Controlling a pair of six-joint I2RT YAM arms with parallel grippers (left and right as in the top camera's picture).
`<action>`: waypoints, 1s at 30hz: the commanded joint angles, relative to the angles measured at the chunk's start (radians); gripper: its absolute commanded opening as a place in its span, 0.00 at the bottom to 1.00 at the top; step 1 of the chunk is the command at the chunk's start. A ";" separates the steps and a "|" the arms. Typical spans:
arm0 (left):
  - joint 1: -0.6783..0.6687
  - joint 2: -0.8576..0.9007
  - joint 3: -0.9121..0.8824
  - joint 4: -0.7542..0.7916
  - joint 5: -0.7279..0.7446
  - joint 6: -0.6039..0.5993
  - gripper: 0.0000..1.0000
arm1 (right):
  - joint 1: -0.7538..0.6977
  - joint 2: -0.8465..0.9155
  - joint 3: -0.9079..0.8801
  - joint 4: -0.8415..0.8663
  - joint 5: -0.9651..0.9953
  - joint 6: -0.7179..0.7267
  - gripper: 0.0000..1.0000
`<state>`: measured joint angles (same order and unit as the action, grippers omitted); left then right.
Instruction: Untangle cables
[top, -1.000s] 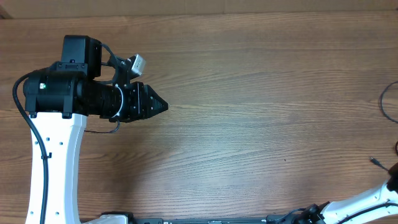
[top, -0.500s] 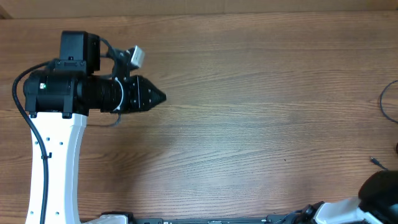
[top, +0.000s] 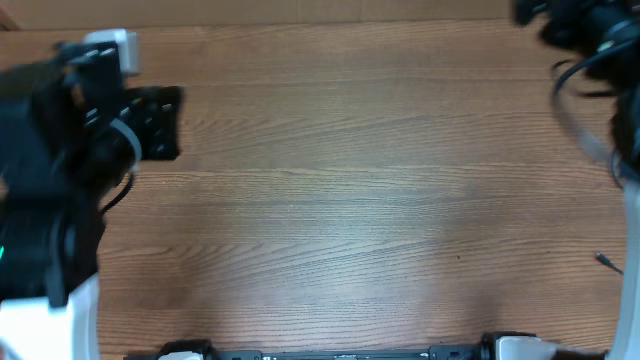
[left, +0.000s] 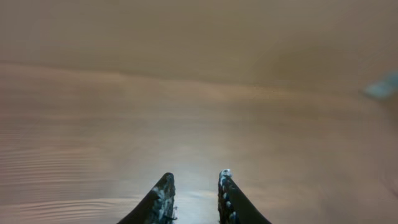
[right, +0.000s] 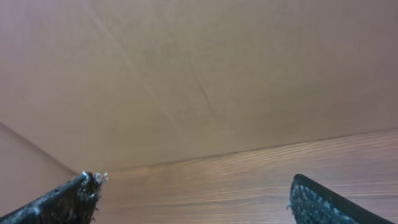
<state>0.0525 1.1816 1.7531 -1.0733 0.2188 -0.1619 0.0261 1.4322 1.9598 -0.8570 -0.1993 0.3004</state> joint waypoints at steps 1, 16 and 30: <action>-0.002 -0.050 0.023 -0.023 -0.232 0.010 0.19 | 0.158 -0.048 0.021 -0.024 0.474 -0.097 0.96; -0.003 -0.373 -0.419 0.082 -0.367 0.004 0.19 | 0.337 -0.243 -0.189 0.007 0.764 -0.035 1.00; -0.002 -0.471 -0.512 0.127 -0.352 -0.071 1.00 | 0.161 -0.255 -0.311 -0.038 0.774 -0.036 1.00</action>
<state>0.0525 0.7090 1.2446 -0.9463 -0.1246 -0.2047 0.1902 1.1660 1.6547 -0.8932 0.5621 0.2584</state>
